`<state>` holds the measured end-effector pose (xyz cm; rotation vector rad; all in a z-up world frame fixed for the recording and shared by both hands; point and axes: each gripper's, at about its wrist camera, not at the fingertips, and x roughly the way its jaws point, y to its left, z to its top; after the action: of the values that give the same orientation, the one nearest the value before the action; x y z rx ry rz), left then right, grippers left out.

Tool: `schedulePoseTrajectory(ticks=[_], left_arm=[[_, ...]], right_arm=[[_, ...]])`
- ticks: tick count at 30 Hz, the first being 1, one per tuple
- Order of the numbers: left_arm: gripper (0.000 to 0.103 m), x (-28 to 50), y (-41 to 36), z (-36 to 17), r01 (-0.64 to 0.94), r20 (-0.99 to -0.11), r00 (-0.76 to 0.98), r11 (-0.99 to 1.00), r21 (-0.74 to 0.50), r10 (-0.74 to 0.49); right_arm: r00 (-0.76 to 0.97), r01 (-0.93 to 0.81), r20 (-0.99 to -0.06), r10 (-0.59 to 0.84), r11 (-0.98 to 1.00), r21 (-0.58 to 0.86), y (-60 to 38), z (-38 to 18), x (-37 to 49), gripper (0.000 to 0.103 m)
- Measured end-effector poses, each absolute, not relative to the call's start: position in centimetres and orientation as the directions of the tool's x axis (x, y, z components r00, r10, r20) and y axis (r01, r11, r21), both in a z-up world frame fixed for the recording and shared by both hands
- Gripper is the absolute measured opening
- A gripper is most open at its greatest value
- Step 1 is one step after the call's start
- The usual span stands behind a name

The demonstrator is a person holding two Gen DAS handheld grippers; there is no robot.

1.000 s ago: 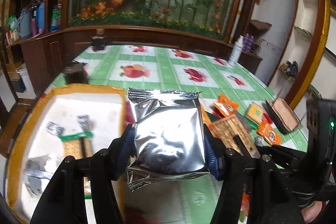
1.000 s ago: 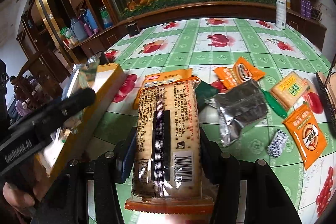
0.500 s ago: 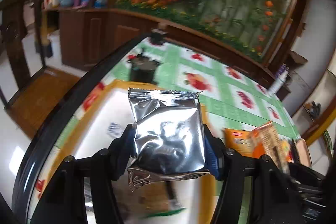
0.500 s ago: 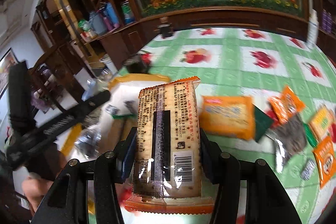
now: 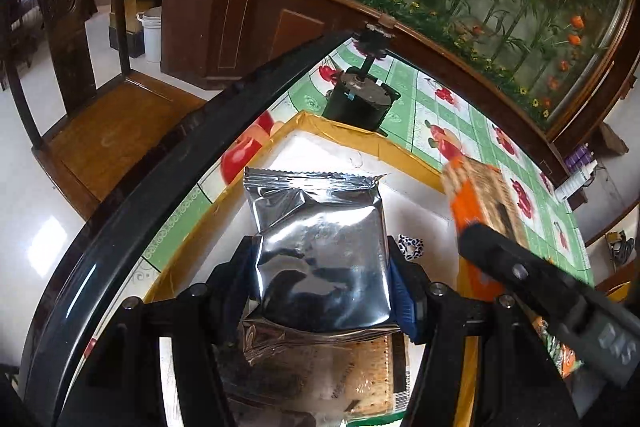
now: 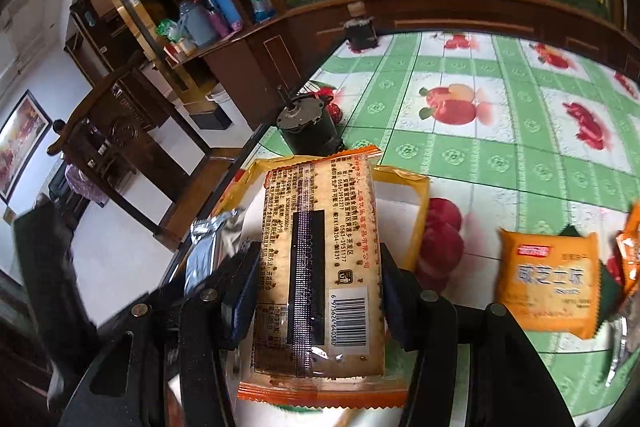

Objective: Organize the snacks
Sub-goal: 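Carry both packs over the white tray and open both grippers, then withdraw both grippers from the tray toward the snack pile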

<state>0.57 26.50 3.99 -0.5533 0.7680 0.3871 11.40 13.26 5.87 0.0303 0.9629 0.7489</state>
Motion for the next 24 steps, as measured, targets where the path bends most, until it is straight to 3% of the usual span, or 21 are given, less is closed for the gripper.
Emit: schedulePoseTrajectory(ticks=[9, 14, 24], left_arm=[[0.061, 0.6, 26.4, 3.9, -0.529, -0.747, 0.651, 0.788, -0.314, 0.139], [0.066, 0.6, 26.6, 3.9, -0.539, -0.743, 0.653, 0.777, -0.324, 0.143], [0.071, -0.7, 26.0, 5.7, -0.503, -0.652, 0.739, 0.783, -0.366, 0.17]], right_arm=[[0.294, -0.534, -0.739, 0.606, 0.746, 0.399, 14.3, 3.8, 12.7, 0.06], [0.291, -0.532, -0.724, 0.625, 0.735, 0.42, 13.9, 3.9, 12.8, 0.061], [0.354, -0.522, -0.653, 0.669, 0.721, 0.456, 9.2, 6.2, 12.8, 0.062]])
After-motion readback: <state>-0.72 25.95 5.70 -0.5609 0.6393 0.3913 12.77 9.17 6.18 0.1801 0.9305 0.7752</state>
